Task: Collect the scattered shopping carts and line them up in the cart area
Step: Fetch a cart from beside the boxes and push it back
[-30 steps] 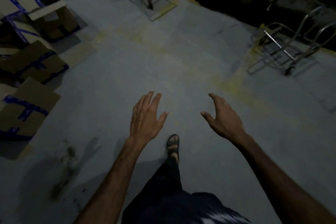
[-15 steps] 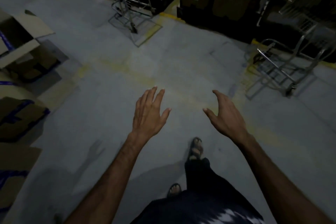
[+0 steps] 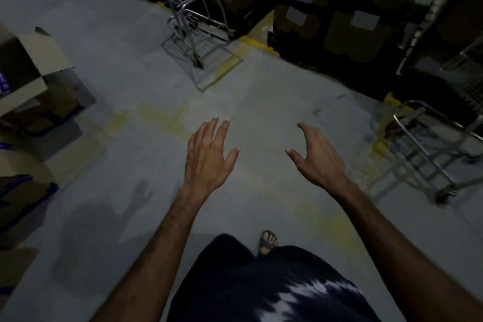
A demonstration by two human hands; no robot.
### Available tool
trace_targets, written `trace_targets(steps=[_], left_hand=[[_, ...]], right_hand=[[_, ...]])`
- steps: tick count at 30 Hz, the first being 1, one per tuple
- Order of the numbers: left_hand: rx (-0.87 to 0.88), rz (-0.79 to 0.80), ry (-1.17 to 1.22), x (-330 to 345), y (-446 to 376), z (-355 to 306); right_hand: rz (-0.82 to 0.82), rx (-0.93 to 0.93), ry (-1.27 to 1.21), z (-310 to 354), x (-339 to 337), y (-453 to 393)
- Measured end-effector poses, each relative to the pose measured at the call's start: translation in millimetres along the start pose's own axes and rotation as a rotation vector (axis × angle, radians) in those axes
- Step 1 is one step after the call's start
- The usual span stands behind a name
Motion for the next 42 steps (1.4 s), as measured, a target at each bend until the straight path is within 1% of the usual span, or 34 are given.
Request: trace_targets(steps=[4,9,13,16,19,21,25,28,32,36,39,42], left_hand=[[-0.062,-0.012,0.029,11,-64,13],[-0.104,0.009,0.047,45,-160,39],[-0.103,0.014,0.091,72,-259,57],[-0.095,0.024,0.119,82,-345,62],[-0.049,0.049,0.110,83,-435,61],[-0.019,0.029,0.098,78,-487,62],[0.007,-0.008,0.081,72,-566,71],[-0.019,-0.011,0.073,81,-609,89],[-0.065,-0.001,0.051,95,-675,111],[-0.105,-0.044,0.022,85,-763,129],[-0.106,-0.137,0.007,60,-833,138],[-0.151,-0.234,-0.003,36,-890,156]], right_hand=[[0.015,-0.015,-0.012,-9,-15,-84],[0.050,-0.018,0.009,-22,-14,-190],[0.067,-0.016,0.027,-29,-16,-282],[0.076,0.010,0.028,-26,-32,-354],[0.042,0.019,0.013,-20,-53,-426],[0.013,0.027,0.010,-17,-65,-471],[-0.008,0.032,-0.031,-14,-77,-551],[0.004,0.017,-0.048,-14,-73,-613],[0.022,-0.055,-0.063,-7,-65,-710],[0.019,-0.133,-0.083,12,-77,-814],[0.042,-0.226,-0.062,35,-94,-892],[0.061,-0.338,-0.038,63,-105,-969]])
Point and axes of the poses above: each hand's wrist, its own y-axis away from the middle knuckle, its own x-axis out of the palm, z = x × y, the point moved 6 cm from there along -y, towards the middle knuckle, and after that the axes turned 12 degrees about y, right-handed, at the moved point
